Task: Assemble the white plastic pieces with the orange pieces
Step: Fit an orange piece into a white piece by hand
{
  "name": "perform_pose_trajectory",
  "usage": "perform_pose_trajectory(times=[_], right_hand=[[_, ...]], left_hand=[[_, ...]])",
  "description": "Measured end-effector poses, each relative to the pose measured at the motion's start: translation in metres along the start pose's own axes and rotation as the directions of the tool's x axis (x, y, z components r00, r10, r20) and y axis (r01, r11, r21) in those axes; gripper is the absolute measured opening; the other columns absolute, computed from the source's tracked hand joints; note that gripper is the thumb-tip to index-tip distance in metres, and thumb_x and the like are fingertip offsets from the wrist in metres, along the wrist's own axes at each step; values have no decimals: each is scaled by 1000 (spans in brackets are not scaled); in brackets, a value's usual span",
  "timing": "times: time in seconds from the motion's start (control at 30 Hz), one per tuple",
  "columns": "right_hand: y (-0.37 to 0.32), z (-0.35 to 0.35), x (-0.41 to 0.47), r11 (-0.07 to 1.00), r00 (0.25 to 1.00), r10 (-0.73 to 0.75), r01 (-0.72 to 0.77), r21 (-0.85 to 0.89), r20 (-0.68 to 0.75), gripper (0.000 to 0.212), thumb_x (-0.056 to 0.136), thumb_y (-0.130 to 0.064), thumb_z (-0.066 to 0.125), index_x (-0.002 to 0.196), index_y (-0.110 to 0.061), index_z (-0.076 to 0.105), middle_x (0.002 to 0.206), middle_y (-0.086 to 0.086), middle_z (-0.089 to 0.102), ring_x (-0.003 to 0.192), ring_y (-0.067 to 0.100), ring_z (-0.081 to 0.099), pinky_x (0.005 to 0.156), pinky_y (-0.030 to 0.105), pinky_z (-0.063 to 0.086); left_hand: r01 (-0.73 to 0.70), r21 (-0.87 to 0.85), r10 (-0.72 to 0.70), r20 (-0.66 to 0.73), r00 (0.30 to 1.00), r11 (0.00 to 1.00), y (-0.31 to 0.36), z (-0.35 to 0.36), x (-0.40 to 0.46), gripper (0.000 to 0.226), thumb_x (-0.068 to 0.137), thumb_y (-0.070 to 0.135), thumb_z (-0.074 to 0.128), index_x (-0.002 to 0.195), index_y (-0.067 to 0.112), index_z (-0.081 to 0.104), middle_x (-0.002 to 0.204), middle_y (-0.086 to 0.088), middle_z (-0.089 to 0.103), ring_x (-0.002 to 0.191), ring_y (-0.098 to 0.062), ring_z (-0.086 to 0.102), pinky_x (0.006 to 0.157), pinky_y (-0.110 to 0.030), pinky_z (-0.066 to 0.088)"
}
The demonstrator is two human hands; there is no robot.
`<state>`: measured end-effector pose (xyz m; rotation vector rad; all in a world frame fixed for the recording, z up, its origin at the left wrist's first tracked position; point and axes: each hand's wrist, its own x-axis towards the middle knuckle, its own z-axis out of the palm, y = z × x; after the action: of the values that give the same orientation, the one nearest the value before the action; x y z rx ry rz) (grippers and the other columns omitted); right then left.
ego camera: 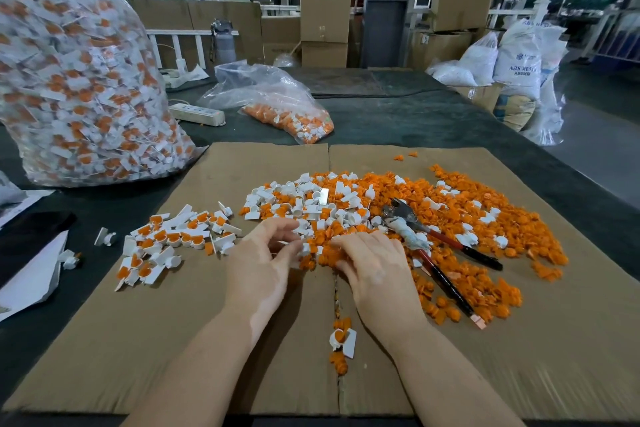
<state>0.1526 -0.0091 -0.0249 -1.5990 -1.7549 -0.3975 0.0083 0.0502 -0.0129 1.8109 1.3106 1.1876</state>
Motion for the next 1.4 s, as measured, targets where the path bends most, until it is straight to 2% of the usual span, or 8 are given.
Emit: perform_pose_trajectory(times=[0.17, 0.27, 0.37, 0.6, 0.8, 0.93, 1.17, 1.4], right_hand=[[3, -4, -2, 975, 984, 162, -148, 165, -75, 16, 80, -5, 70, 95, -11, 68, 89, 0, 65, 86, 17, 60, 77, 33, 50], [4, -7, -2, 944, 966, 248, -224, 243, -74, 5, 83, -9, 68, 87, -10, 66, 81, -3, 63, 79, 11, 57, 70, 23, 50], [6, -9, -2, 922, 955, 290, -259, 286, -69, 2, 84, -11, 67, 85, -12, 68, 81, -6, 62, 80, 6, 55, 73, 13, 44], [6, -8, -3, 873, 946, 320, -277, 401, -44, 7, 85, -10, 65, 88, -12, 70, 79, -8, 67, 76, 1, 62, 71, 9, 48], [6, -7, -3, 902, 951, 309, -288, 321, -16, 6, 84, -18, 67, 80, -14, 67, 75, -7, 62, 75, 8, 58, 66, 26, 51], [3, -8, -3, 921, 963, 268, -247, 301, -31, 7, 84, -19, 67, 80, -13, 67, 74, -6, 62, 73, 9, 58, 63, 28, 52], [-1, -9, -2, 953, 979, 200, -184, 240, -43, 10, 83, -15, 69, 74, -11, 65, 67, -5, 60, 64, 9, 55, 58, 26, 50], [0, -8, -3, 962, 975, 218, -208, 179, -41, 16, 82, -12, 70, 69, -9, 61, 64, -2, 58, 60, 12, 53, 54, 28, 47]], left_hand=[[5, -101, 0, 58, 998, 995, 14, 21, -4, 18, 79, 11, 72, 93, 22, 69, 75, 16, 65, 73, 7, 60, 67, -4, 45], [33, -82, -24, 104, 994, 996, 17, 31, -7, 31, 80, 10, 72, 105, 26, 66, 91, 14, 63, 76, -1, 61, 69, -13, 51], [24, -27, -20, 112, 994, 999, 15, 35, -8, 33, 83, 15, 69, 114, 24, 65, 103, 7, 61, 83, -5, 59, 71, -9, 45], [82, -130, -63, 149, 987, 988, 13, 33, -9, 12, 86, 23, 66, 96, 17, 68, 84, 7, 67, 76, -5, 61, 62, -7, 44], [135, -239, -96, 168, 981, 962, 12, 32, -12, 8, 85, 20, 67, 93, 17, 67, 80, 1, 68, 75, -11, 64, 65, -16, 50], [161, -266, -120, 165, 979, 950, 12, 32, -12, 5, 86, 16, 67, 90, 15, 67, 75, -1, 68, 70, -10, 64, 59, -12, 48], [222, -374, -167, 172, 971, 900, 14, 29, -14, 3, 86, 11, 66, 87, 13, 66, 73, -8, 70, 68, -17, 68, 63, -21, 56], [152, -294, -102, 179, 979, 944, 14, 30, -16, 9, 85, 12, 66, 85, 21, 63, 74, -3, 69, 69, -12, 68, 66, -23, 56]])
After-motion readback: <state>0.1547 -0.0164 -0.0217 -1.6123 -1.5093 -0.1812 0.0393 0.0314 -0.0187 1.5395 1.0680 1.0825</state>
